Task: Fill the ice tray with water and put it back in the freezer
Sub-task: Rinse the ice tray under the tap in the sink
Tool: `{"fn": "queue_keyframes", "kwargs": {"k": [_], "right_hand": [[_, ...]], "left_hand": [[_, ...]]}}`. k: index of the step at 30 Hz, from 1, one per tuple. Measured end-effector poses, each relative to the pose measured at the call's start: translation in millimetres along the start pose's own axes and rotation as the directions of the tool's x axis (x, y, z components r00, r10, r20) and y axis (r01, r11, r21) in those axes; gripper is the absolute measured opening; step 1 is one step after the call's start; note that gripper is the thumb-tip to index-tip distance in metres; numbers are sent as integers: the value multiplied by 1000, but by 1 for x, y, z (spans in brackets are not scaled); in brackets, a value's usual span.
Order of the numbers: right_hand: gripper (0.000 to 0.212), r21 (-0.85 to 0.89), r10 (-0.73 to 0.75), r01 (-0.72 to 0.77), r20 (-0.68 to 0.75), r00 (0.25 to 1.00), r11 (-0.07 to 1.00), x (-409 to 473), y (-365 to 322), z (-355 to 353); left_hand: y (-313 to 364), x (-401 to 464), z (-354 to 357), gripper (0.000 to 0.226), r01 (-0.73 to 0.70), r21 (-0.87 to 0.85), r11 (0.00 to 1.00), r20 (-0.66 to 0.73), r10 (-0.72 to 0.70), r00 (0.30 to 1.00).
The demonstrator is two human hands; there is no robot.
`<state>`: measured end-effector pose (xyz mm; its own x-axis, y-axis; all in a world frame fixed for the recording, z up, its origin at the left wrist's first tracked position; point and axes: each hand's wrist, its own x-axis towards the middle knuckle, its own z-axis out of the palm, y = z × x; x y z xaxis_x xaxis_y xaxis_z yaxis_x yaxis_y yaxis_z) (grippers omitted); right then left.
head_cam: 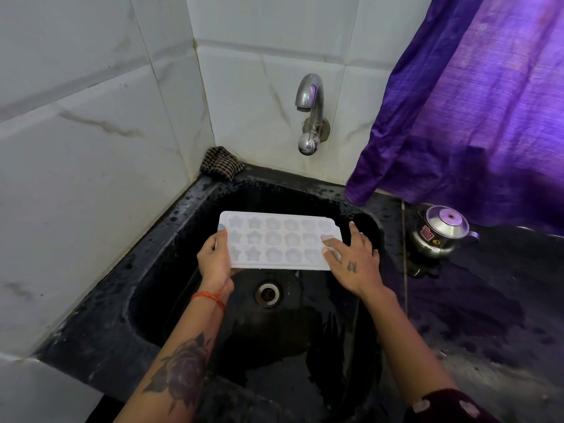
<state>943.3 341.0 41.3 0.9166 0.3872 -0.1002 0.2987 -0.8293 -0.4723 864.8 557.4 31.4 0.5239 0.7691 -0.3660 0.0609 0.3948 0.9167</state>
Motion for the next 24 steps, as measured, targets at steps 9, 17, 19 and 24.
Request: {"fn": "queue_keyframes", "kwargs": {"k": [9, 17, 19, 24], "right_hand": [[34, 10, 27, -27, 25, 999, 1000, -1, 0, -1], [34, 39, -72, 78, -150, 986, 996, -2, -5, 1], [33, 32, -134, 140, -157, 979, 990, -2, -9, 4], [32, 6, -128, 129, -59, 990, 992, 1, -16, 8]], "left_hand": [[-1, -2, 0, 25, 4, 3, 1000, 18, -4, 1000], [0, -4, 0, 22, 3, -1, 1000, 19, -2, 1000], [1, -5, 1, 22, 3, -1, 1000, 19, -3, 1000], [3, -8, 4, 23, -4, -6, 1000, 26, 4, 1000]]}}
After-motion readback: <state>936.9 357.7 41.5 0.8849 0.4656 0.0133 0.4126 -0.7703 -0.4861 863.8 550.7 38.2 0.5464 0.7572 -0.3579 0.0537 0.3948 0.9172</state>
